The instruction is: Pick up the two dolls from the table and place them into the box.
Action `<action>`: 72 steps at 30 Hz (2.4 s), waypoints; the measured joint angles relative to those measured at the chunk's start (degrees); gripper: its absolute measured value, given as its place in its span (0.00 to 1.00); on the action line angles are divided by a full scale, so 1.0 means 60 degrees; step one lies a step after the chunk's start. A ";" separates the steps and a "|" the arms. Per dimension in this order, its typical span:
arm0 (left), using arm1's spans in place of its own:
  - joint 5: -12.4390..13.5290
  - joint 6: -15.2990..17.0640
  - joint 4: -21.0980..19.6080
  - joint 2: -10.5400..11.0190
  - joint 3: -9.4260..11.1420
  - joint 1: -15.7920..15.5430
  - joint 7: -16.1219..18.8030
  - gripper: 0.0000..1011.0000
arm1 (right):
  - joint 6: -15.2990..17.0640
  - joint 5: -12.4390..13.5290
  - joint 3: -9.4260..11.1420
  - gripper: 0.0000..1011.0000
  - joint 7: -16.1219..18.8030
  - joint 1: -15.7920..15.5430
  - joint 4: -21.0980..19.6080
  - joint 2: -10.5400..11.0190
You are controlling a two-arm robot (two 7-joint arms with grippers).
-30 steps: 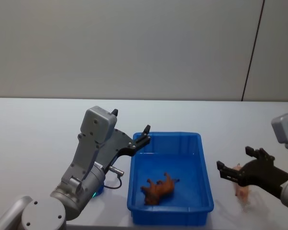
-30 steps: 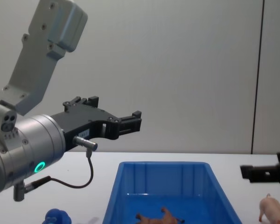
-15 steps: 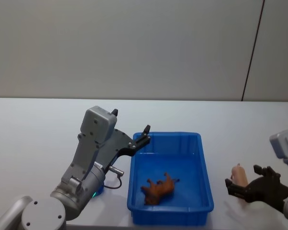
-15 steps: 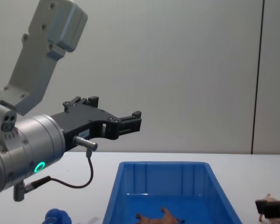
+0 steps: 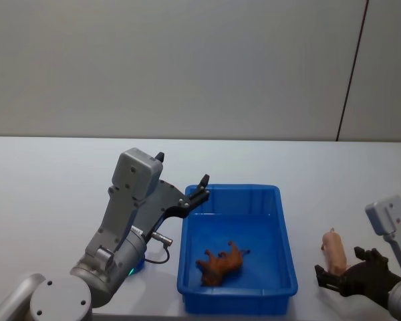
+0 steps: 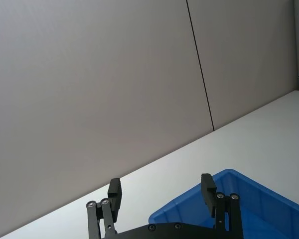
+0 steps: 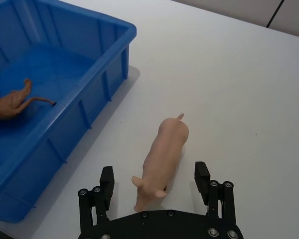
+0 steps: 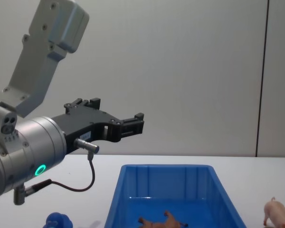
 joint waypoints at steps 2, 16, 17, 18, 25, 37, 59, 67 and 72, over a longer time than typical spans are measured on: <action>0.0001 0.0000 0.0000 0.0000 0.0000 0.0000 0.0000 0.99 | 0.0050 -0.0056 -0.0035 0.97 -0.0049 0.0037 0.0108 -0.0067; 0.0000 0.0000 0.0001 0.0000 0.0000 0.0000 0.0000 0.99 | 0.0164 -0.0190 -0.0140 0.60 -0.0221 0.0275 0.0571 -0.0363; 0.0000 0.0000 0.0000 0.0000 0.0000 0.0000 0.0000 0.99 | 0.0154 -0.0197 -0.0142 0.58 -0.0233 0.0282 0.0583 -0.0374; 0.0001 0.0000 0.0000 0.0000 0.0000 0.0000 0.0000 0.99 | 0.0138 -0.0202 -0.0144 0.56 -0.0248 0.0289 0.0592 -0.0384; 0.0000 0.0000 0.0000 0.0000 0.0000 0.0000 0.0000 0.99 | -0.0271 -0.0269 -0.0150 0.36 -0.0433 0.0304 0.0619 -0.0458; 0.0000 0.0000 0.0000 0.0000 0.0000 0.0000 0.0000 0.99 | -0.1258 -0.0308 -0.0116 0.36 -0.0645 0.0218 0.0209 -0.0494; 0.0000 0.0000 0.0000 0.0000 0.0000 0.0000 0.0000 0.99 | -0.0734 -0.0439 -0.0642 0.38 0.0664 0.0872 -0.0760 -0.1220; 0.0000 0.0000 0.0000 0.0000 0.0000 -0.0001 0.0000 0.99 | -0.0284 -0.0732 -0.0910 0.57 0.0910 0.1136 -0.0615 -0.1557; 0.0000 0.0000 0.0000 0.0000 0.0000 0.0000 0.0000 0.99 | -0.0222 -0.0862 -0.1010 0.75 0.0966 0.1245 -0.0519 -0.1687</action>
